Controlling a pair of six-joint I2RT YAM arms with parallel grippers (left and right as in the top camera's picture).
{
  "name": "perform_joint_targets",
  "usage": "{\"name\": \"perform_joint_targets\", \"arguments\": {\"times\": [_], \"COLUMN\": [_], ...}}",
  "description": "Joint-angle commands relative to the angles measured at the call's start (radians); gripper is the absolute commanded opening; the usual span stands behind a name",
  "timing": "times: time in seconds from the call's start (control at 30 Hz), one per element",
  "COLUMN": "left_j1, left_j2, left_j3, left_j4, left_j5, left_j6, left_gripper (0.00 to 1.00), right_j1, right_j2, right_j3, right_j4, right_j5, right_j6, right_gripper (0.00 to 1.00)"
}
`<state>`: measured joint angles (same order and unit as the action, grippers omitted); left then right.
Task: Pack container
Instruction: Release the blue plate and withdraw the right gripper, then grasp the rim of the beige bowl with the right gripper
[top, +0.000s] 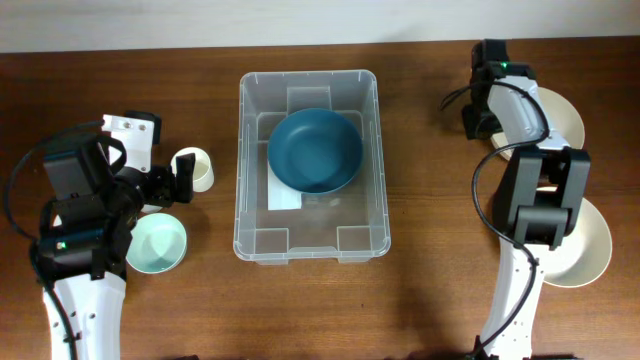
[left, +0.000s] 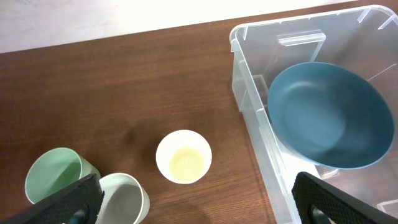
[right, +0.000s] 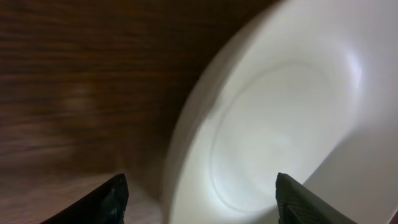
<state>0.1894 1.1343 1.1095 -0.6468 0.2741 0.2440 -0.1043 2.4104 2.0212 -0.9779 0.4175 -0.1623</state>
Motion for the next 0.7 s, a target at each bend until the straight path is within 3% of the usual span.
{"name": "perform_joint_targets", "arguments": {"times": [0.0, 0.43, 0.57, 0.67], "left_j1": [0.003, 0.003, 0.003, 0.003], "left_j2": [0.003, 0.003, 0.003, 0.003], "left_j3": [0.011, 0.011, 0.011, 0.011], "left_j4": [0.002, 0.002, 0.002, 0.002], "left_j5": [0.018, 0.018, 0.018, 0.018], "left_j6": [0.016, 0.016, 0.016, 0.016], "left_gripper": [1.00, 1.00, 1.00, 1.00], "right_j1": [-0.024, -0.063, -0.073, -0.073], "right_j2": [0.010, 0.027, 0.033, 0.033], "right_j3": [-0.003, -0.021, -0.021, -0.021], "right_j4": [-0.003, 0.036, 0.051, 0.055], "right_j5": [-0.013, -0.018, -0.028, -0.055], "right_j6": [-0.003, -0.006, -0.006, -0.006], "right_gripper": [0.72, 0.72, 0.57, 0.53]}}
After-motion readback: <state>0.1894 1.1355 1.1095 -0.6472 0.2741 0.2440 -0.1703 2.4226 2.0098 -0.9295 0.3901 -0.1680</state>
